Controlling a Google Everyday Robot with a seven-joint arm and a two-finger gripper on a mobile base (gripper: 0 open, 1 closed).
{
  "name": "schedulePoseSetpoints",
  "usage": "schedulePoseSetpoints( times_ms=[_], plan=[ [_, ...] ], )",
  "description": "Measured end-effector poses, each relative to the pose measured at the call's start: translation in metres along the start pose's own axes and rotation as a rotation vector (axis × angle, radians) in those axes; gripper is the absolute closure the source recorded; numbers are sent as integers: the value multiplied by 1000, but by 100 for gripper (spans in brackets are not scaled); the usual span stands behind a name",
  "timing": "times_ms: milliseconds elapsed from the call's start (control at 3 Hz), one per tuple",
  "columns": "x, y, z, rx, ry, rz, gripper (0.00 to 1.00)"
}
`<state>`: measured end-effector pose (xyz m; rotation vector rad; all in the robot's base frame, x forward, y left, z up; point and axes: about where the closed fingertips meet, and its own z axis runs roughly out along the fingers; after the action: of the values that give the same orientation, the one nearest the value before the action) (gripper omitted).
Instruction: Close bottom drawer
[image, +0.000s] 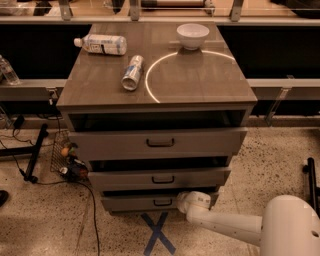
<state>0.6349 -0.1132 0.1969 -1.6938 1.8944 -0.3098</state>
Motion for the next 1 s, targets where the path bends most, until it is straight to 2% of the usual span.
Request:
schedulePoseSetpoints(
  times_ms=[333,667,1000],
  plan=[
    [14,5,-15,-32,12,0,100],
    [24,12,-24,-72,25,45,83],
    [24,12,-24,-72,26,41,59]
  ],
)
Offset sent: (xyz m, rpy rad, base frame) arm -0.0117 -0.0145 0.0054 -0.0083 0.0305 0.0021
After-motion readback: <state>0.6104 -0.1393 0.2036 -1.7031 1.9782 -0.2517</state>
